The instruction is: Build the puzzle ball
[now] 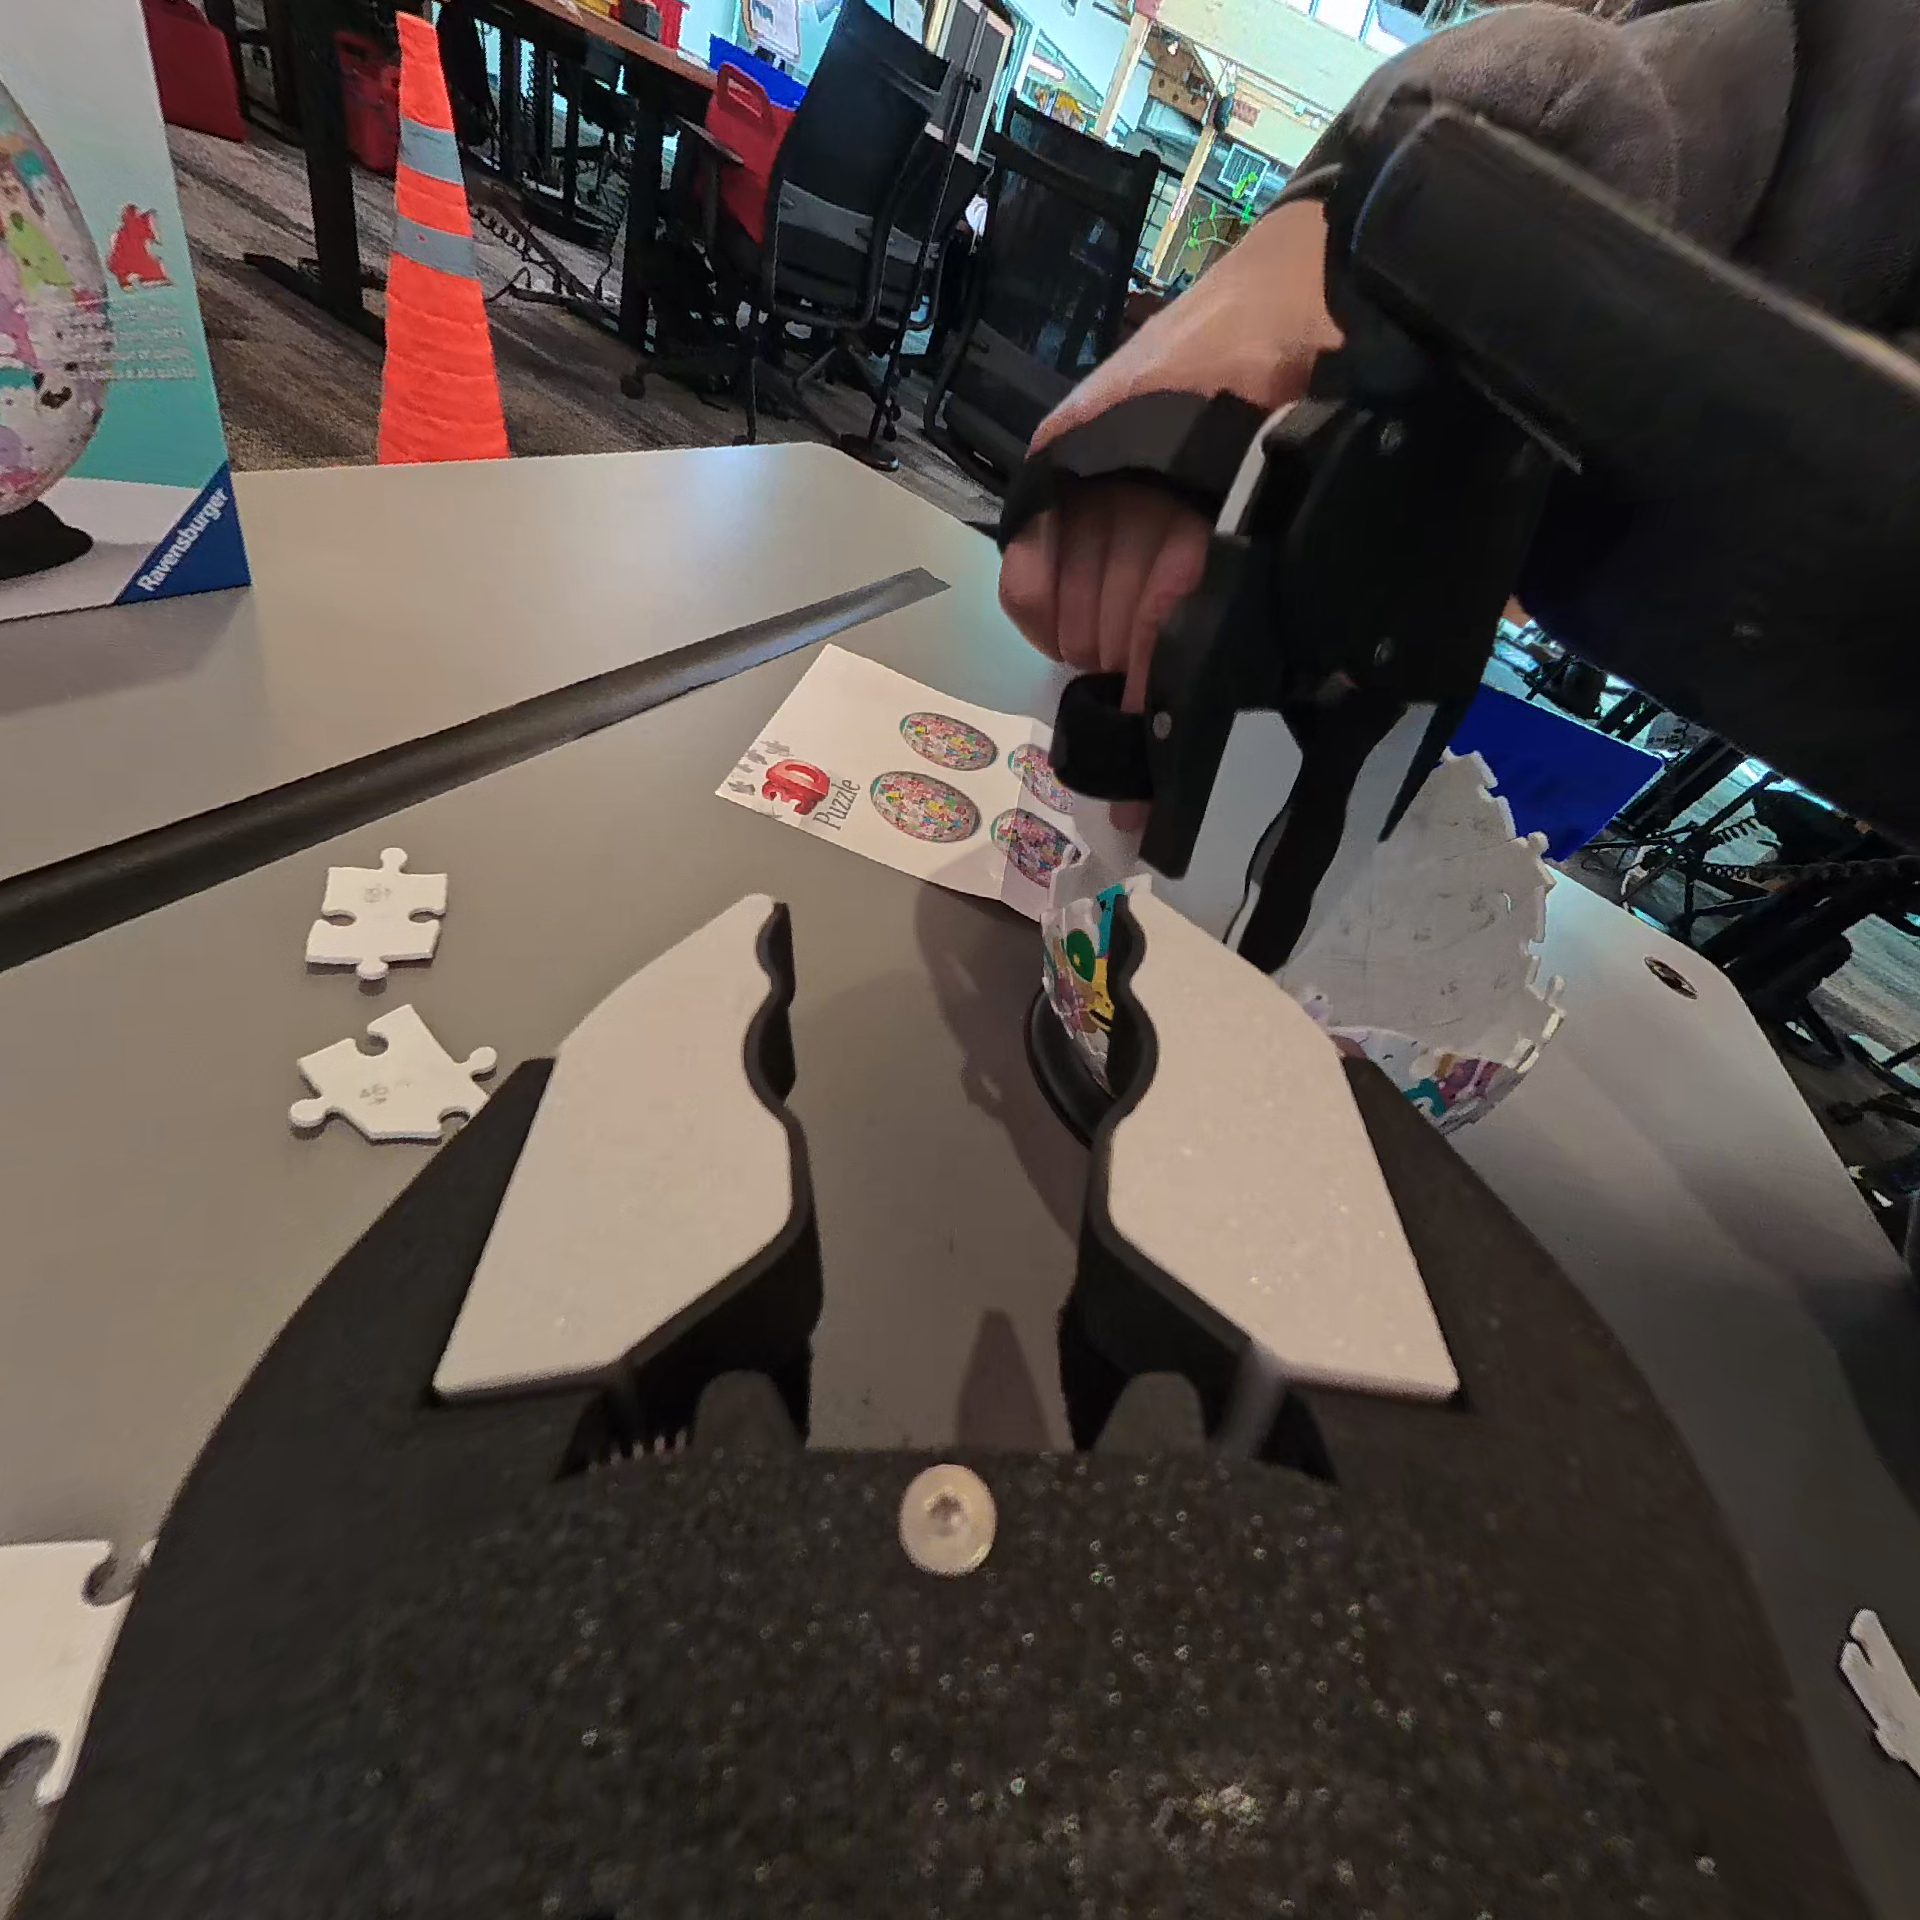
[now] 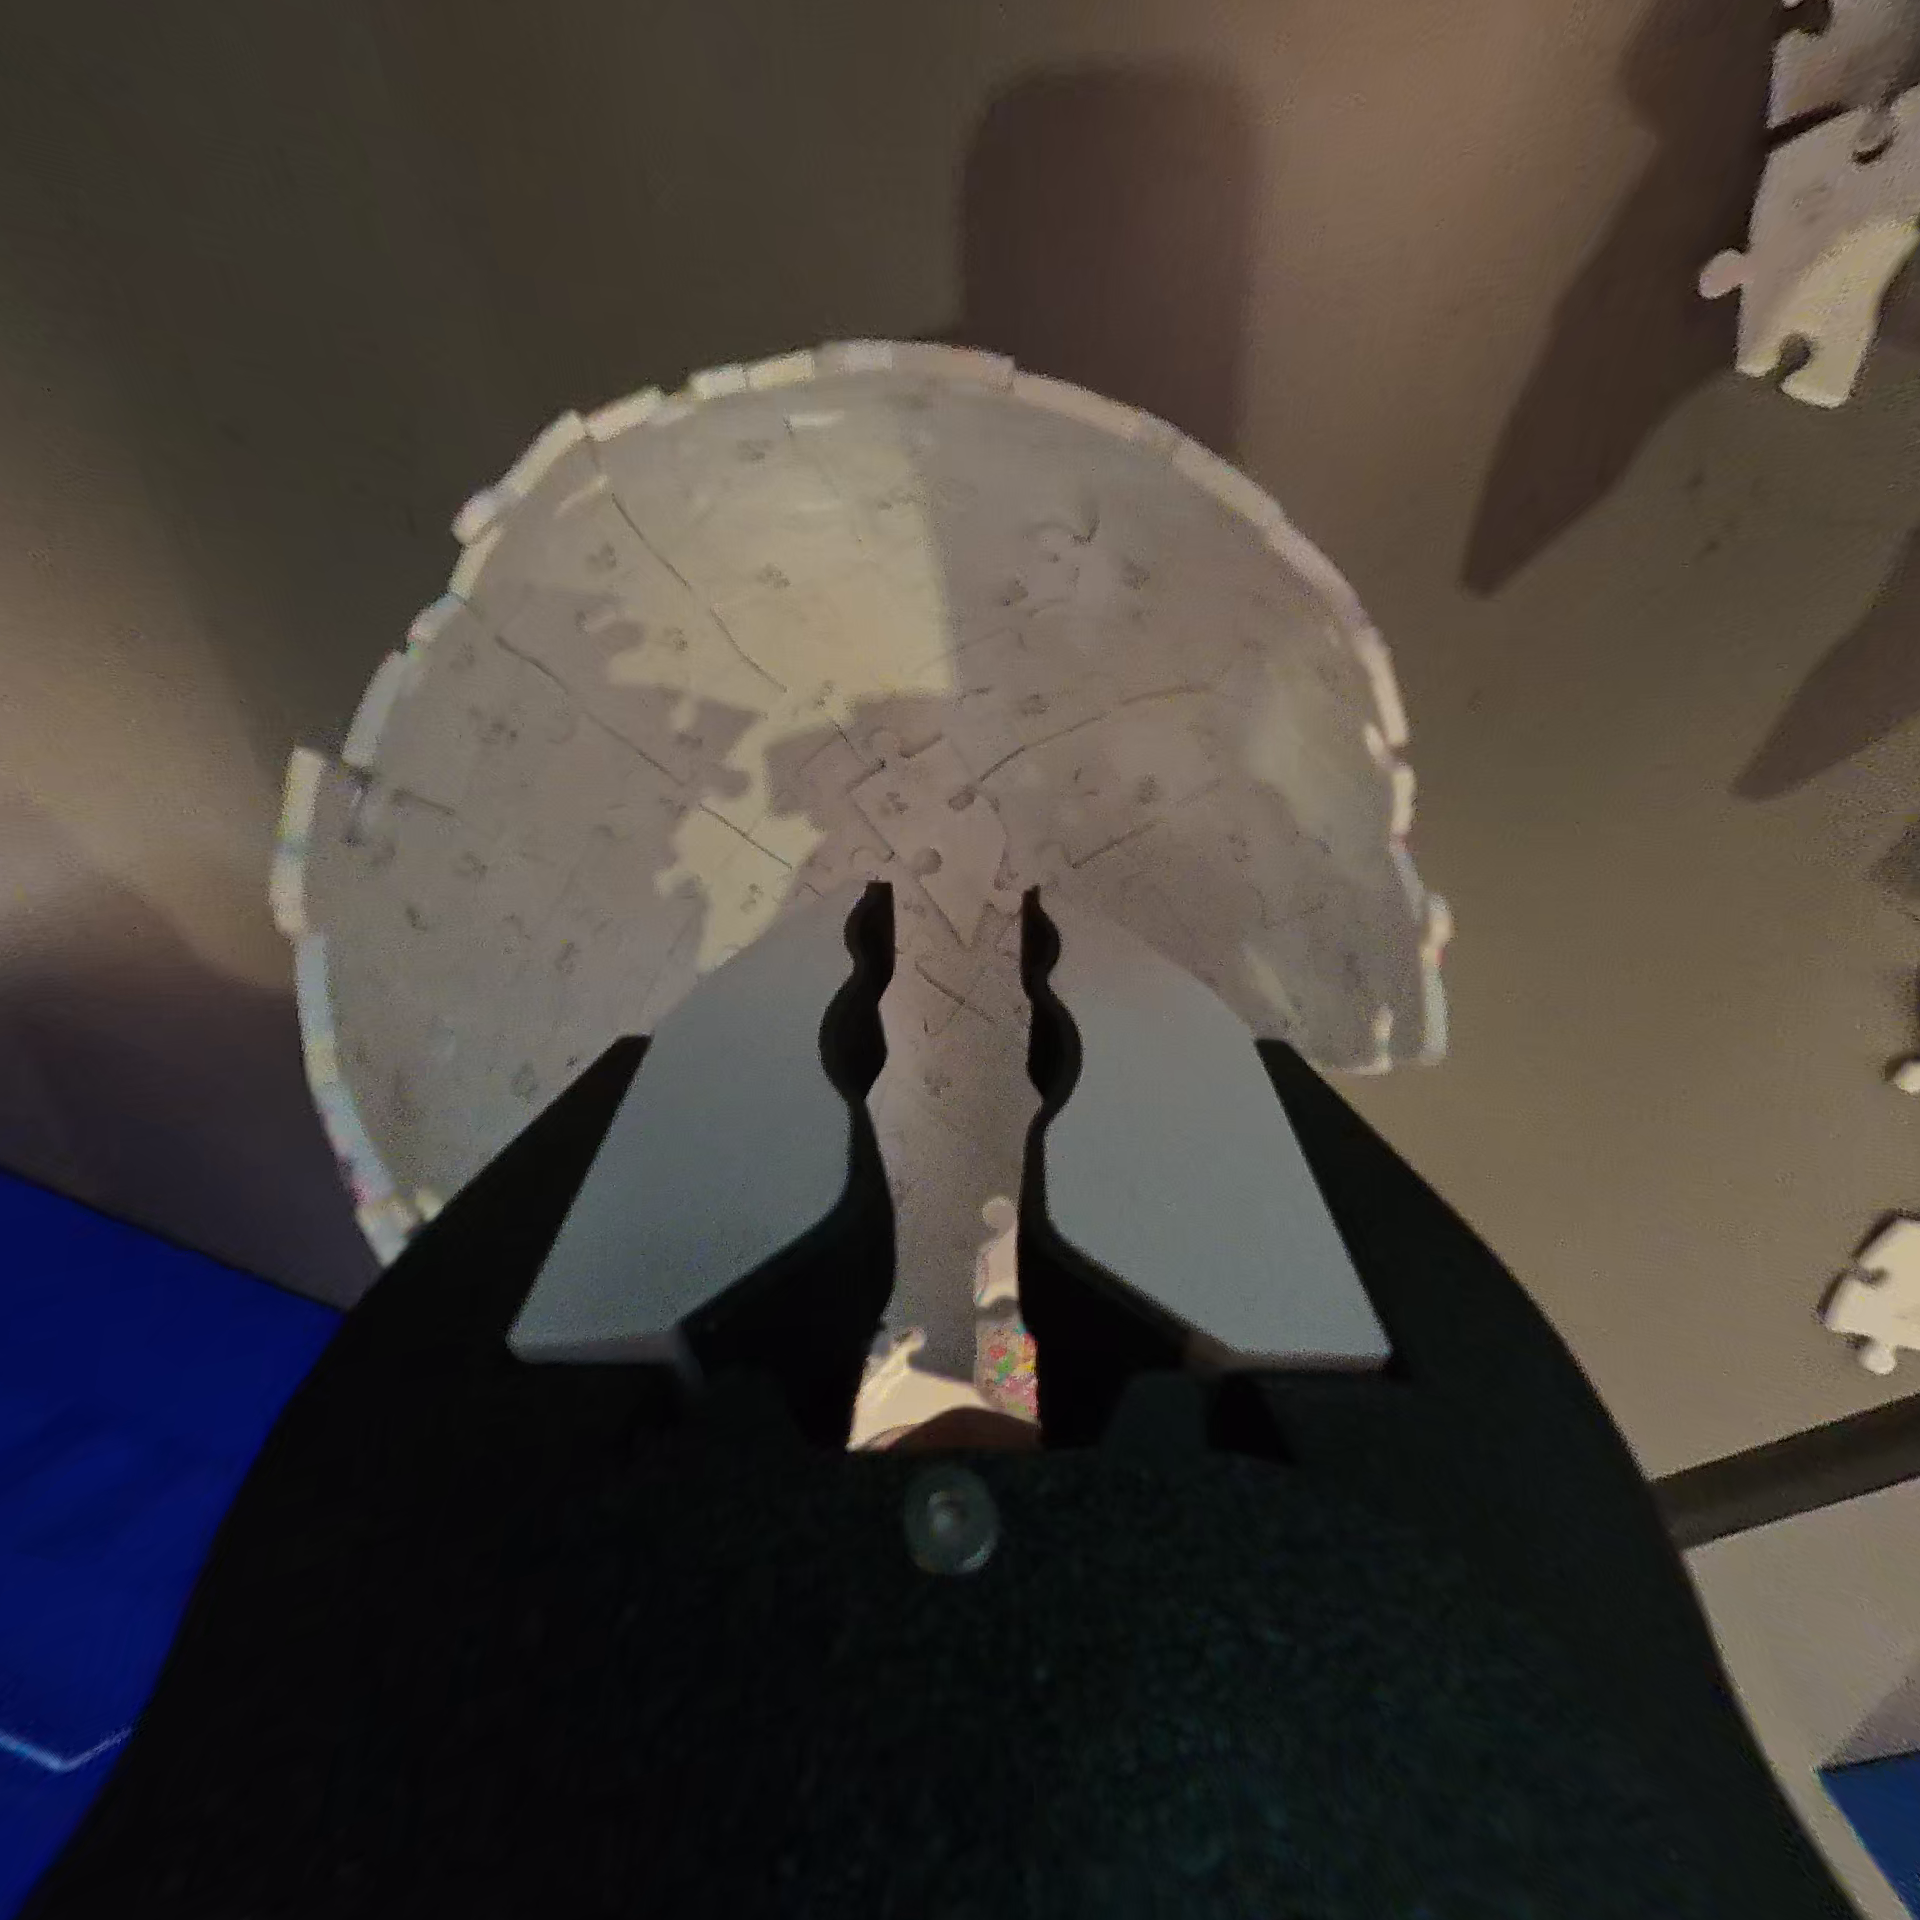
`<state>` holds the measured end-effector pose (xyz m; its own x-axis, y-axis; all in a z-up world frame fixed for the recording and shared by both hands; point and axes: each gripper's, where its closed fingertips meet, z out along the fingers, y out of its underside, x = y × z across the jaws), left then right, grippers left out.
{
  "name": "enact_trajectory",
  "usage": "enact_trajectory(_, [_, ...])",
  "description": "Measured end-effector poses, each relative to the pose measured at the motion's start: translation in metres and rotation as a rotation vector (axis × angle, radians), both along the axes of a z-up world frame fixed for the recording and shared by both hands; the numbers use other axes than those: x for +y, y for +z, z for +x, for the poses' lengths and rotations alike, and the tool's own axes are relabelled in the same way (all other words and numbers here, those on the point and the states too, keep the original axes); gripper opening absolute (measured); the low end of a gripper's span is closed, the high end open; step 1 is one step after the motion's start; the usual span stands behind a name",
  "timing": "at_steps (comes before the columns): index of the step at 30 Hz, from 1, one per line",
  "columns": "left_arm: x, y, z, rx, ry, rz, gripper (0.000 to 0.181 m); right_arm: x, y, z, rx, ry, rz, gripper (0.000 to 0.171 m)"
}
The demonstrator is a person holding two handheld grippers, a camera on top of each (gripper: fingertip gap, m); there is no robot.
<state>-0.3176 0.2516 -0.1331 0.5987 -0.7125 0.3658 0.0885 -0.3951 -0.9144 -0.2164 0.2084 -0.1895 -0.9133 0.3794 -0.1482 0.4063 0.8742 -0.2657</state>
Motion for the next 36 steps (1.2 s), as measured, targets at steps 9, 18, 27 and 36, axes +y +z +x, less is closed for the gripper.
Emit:
enact_trajectory(9, [-0.001, -0.002, 0.003, 0.025, -0.006, 0.005, 0.057, -0.008, -0.015, 0.0, 0.026, 0.06, 0.09, 0.024])
enact_trajectory(18, [-0.001, -0.003, 0.004, 0.034, -0.014, 0.006, 0.057, -0.001, -0.025, 0.004, 0.001, 0.128, 0.205, 0.023])
enact_trajectory(27, [-0.002, -0.003, 0.004, 0.035, -0.014, 0.006, 0.057, 0.002, -0.022, 0.004, 0.01, 0.12, 0.222, 0.0])
enact_trajectory(36, [-0.002, -0.003, 0.005, 0.036, -0.017, 0.003, 0.057, 0.004, -0.005, 0.01, -0.023, 0.077, 0.179, 0.017])
